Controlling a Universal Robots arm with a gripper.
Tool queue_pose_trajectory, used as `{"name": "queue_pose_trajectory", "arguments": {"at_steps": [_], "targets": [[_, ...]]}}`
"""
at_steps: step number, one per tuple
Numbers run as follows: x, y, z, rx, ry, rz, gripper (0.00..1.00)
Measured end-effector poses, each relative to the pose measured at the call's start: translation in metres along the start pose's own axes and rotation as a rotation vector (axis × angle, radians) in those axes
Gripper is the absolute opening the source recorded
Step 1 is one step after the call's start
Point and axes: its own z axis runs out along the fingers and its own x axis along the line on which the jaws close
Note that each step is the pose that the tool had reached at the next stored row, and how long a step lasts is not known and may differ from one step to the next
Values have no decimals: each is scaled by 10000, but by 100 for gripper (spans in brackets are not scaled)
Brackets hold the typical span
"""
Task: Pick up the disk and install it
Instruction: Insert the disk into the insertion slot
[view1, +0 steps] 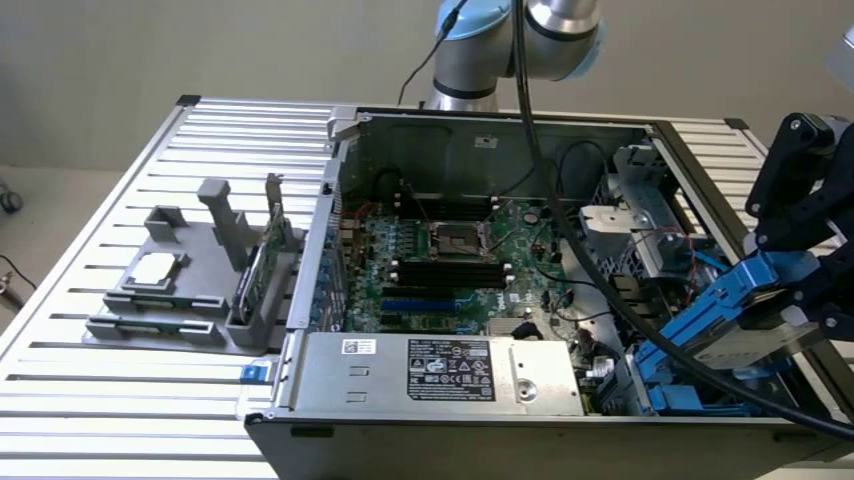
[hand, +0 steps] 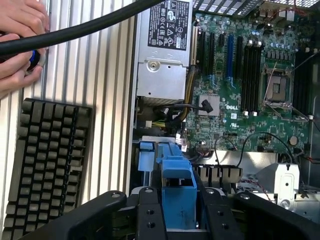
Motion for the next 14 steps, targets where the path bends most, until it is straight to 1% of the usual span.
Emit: {"name": "queue_pose_trajectory", "arguments": {"at_steps": [5,14], "targets": [[4,-10,6,0,-1,0,33],[17,-21,86,-16,-2,2,33]]}}
